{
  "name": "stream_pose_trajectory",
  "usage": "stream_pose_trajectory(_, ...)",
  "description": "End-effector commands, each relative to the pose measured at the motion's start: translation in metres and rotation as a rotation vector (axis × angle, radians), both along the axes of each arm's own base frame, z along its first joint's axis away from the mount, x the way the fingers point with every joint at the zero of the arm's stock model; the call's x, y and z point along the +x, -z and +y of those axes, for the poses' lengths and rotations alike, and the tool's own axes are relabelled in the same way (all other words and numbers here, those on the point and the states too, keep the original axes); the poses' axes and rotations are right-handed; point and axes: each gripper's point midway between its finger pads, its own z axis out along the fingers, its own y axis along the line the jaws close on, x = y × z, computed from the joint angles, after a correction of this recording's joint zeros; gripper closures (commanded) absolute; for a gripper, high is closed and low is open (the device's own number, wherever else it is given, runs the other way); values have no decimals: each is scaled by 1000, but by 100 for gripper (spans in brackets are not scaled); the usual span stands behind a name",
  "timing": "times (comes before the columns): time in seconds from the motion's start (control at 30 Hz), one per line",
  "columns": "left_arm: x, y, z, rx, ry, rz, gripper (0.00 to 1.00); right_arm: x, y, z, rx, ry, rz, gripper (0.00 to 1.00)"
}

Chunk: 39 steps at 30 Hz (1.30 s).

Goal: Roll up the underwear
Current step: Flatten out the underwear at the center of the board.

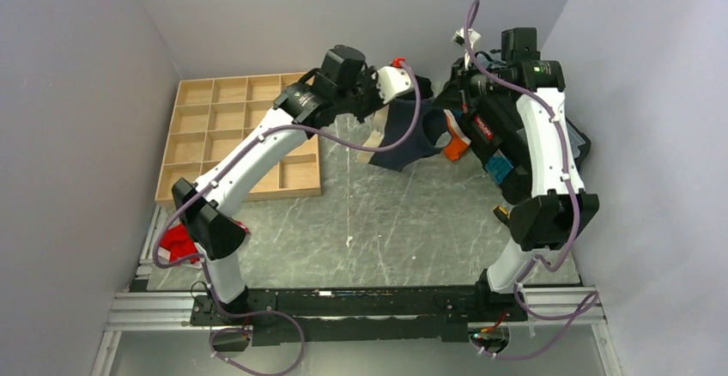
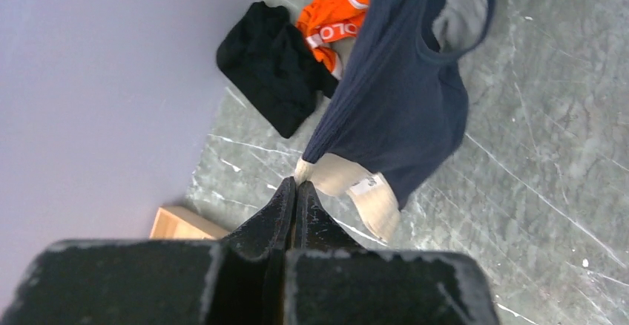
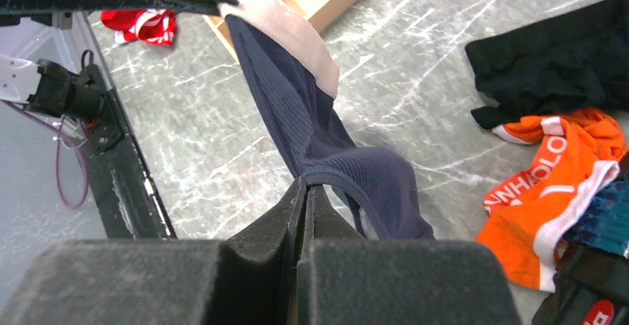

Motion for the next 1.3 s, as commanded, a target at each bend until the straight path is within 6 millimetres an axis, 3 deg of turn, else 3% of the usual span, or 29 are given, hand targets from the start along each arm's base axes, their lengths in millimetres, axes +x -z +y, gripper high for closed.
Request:
stream_pose_trajectory(0.0, -9, -41, 21, -32, -46, -58, 100, -18, -18, 17, 9, -5, 9, 100)
stream_pose_trajectory(0.2, -47, -41, 32, -79, -8, 2, 100, -52, -18, 32, -6, -70, -9, 100)
stream_pose_trajectory(0.33, -92, -38, 35, -63, 49, -7, 100, -90, -9, 42, -43, -138, -29, 100)
stream_pose_trajectory(0.53, -160, -22, 27, -26, 147, 7, 100, -140, -21, 43, -38, -174, -142, 100)
stream_pose_trajectory(0.63, -163, -29, 30, -57, 113, 15, 100, -147, -24, 38, -40, -141, -171, 100)
stream_pose_trajectory(0.77, -139, -32, 33, -52, -4, -44, 100, -118, -6, 26, -112, -17, -145, 100)
stream_pose_trajectory(0.87, -103, -6, 32, 20, -110, -53, 100, -83, 27, 18, -183, 52, -58, 100)
stream_pose_trajectory(0.97, -60, 42, 33, 66, -201, 48, 100, -44, 70, 13, -207, 71, 61, 100)
stream_pose_trajectory(1.07, -2, 104, 41, 109, -335, 146, 100, 5, 123, 7, -252, 98, 151, 100)
stream_pose_trajectory(1.1, 18, 128, 42, 135, -377, 177, 100, 21, 140, 5, -267, 100, 180, 92)
stream_pose_trajectory(1.13, 38, 148, 42, 157, -413, 202, 95, 38, 158, 3, -282, 111, 210, 82)
stream_pose_trajectory(1.23, 89, 203, 48, 236, -525, 243, 52, 78, 204, -3, -317, 128, 306, 52)
stream_pose_trajectory(1.27, 101, 213, 53, 251, -564, 250, 39, 85, 207, -4, -322, 133, 315, 43)
